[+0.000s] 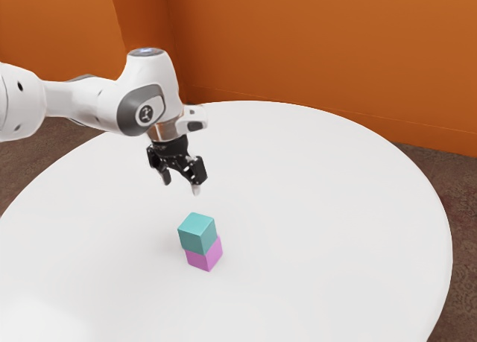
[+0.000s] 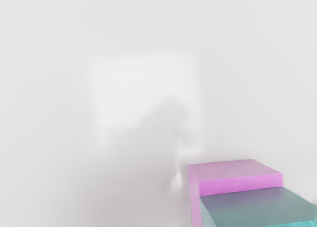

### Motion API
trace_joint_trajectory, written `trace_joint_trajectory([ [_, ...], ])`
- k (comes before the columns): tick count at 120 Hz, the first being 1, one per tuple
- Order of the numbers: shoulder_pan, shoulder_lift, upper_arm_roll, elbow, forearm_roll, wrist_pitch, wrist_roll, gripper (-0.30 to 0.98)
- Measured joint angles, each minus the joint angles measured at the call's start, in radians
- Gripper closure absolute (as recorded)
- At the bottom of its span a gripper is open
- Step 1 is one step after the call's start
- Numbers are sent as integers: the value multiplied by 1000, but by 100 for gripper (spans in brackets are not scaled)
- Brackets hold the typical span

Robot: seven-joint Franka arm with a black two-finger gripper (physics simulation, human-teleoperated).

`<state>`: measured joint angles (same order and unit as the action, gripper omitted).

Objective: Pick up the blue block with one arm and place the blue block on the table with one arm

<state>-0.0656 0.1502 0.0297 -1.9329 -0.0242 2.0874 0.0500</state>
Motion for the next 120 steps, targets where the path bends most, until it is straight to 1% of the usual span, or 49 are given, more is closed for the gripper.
trace_joint_trajectory([
  [8, -33, -15, -7, -35, -13, 34, -13, 2],
  [27, -91, -143, -10, -210, -26, 100, -39, 2],
  [42, -131, -187, -10, -271, -30, 131, -55, 2],
  [66, -160, -175, -10, -299, -32, 171, -74, 2],
  [87, -157, -134, -8, -295, -32, 203, -85, 2],
  [120, -138, -127, -3, -292, -25, 226, -94, 2],
])
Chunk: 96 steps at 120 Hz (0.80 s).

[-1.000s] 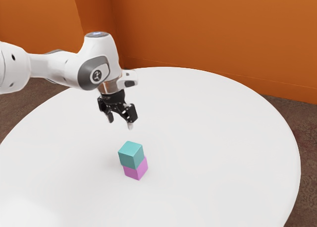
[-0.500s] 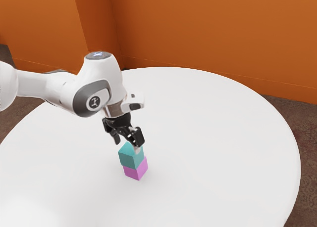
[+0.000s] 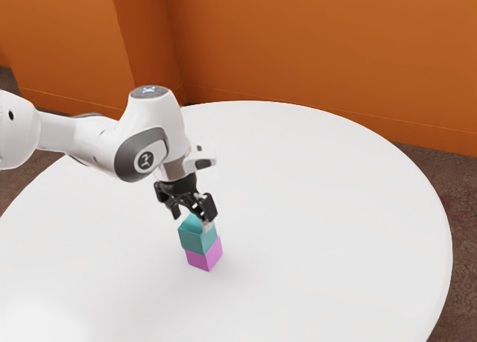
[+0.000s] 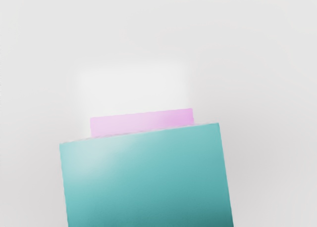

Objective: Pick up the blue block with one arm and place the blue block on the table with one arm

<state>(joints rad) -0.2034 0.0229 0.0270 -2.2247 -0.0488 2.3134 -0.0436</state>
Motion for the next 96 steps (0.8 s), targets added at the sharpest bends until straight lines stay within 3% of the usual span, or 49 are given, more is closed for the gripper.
trace_joint_trajectory([
  [96, 8, 94, -1, 47, 3, 13, -9, 2],
])
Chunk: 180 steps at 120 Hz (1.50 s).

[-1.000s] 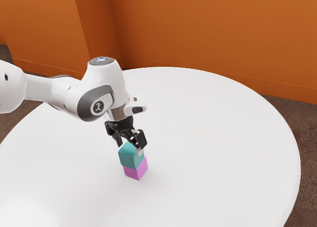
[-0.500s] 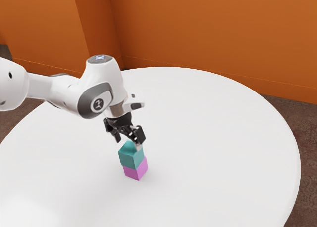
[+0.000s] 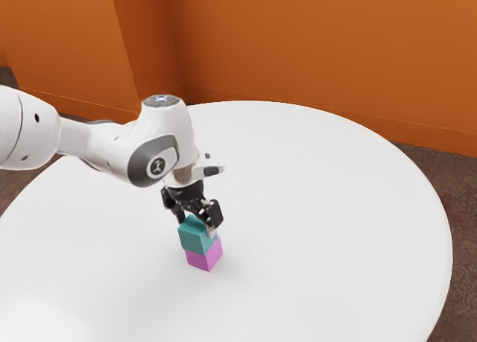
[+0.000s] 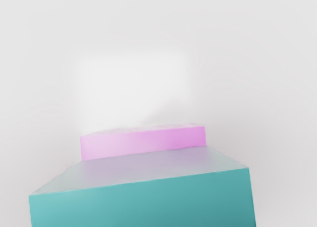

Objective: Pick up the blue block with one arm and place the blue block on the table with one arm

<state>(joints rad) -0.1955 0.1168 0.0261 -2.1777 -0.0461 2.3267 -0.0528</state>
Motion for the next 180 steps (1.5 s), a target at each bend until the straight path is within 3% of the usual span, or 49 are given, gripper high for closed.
trace_joint_trajectory([
  [40, 3, 32, 0, 6, -6, 2, -3, 3],
  [71, 4, 35, 0, 5, -6, 17, -10, 30],
  [111, 1, -6, 2, 70, 23, -1, -36, 34],
  [128, 17, 261, -1, 487, 64, -76, -42, 34],
  [136, 27, 384, -2, 600, 68, -110, -42, 34],
  [148, 37, 476, -5, 661, 71, -143, -43, 35],
  [167, 39, 502, -6, 674, 72, -169, -42, 35],
  [180, 37, 503, -6, 674, 64, -178, -36, 24],
])
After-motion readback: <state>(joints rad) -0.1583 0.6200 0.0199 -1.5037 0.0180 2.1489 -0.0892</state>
